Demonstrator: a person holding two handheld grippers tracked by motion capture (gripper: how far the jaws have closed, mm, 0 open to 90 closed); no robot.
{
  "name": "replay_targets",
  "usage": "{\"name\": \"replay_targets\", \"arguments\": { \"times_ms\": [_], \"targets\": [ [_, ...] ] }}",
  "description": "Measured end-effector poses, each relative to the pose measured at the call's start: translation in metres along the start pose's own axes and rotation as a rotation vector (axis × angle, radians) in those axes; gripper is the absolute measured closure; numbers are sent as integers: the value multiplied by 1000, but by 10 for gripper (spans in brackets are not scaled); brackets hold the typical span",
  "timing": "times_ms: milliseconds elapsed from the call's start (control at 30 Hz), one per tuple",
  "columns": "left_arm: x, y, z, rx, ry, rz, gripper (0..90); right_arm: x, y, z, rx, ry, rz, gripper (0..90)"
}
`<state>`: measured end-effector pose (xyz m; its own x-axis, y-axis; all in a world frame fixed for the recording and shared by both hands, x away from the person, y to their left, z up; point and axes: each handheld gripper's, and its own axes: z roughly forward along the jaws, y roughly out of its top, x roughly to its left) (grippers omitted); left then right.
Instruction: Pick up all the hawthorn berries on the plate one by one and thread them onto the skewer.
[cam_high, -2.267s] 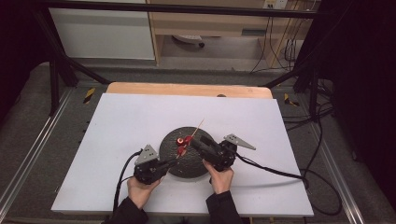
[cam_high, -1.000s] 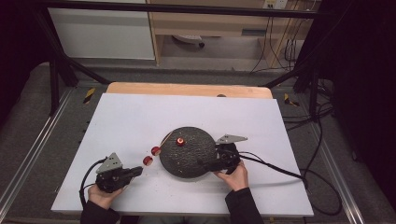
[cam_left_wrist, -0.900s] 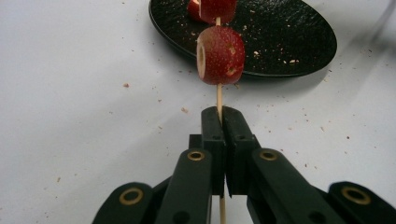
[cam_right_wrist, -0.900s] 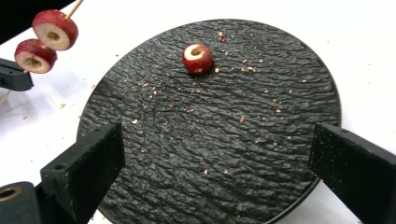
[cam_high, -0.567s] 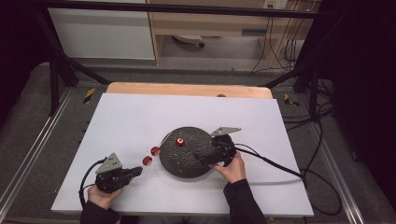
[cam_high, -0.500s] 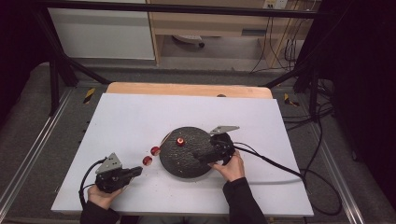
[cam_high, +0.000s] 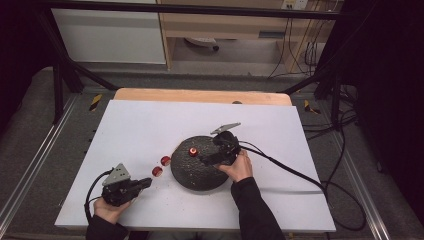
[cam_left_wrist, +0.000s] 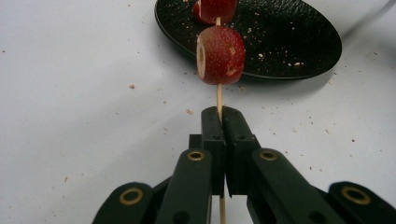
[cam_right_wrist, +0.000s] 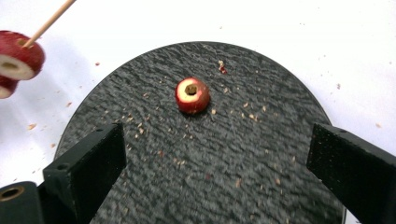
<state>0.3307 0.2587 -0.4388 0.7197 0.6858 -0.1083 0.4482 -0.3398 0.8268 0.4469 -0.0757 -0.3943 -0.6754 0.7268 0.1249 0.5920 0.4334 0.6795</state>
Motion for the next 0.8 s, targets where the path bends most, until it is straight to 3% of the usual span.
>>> {"name": "replay_targets", "arguments": {
  "times_ms": [433,800],
  "targets": [
    [2,-1,-1,2,15,-7,879,7,25,32,101,5,-43,122],
    [3,-1,-2,4,20,-10,878,9,36,54,144,44,-32,289]
  ]
}}
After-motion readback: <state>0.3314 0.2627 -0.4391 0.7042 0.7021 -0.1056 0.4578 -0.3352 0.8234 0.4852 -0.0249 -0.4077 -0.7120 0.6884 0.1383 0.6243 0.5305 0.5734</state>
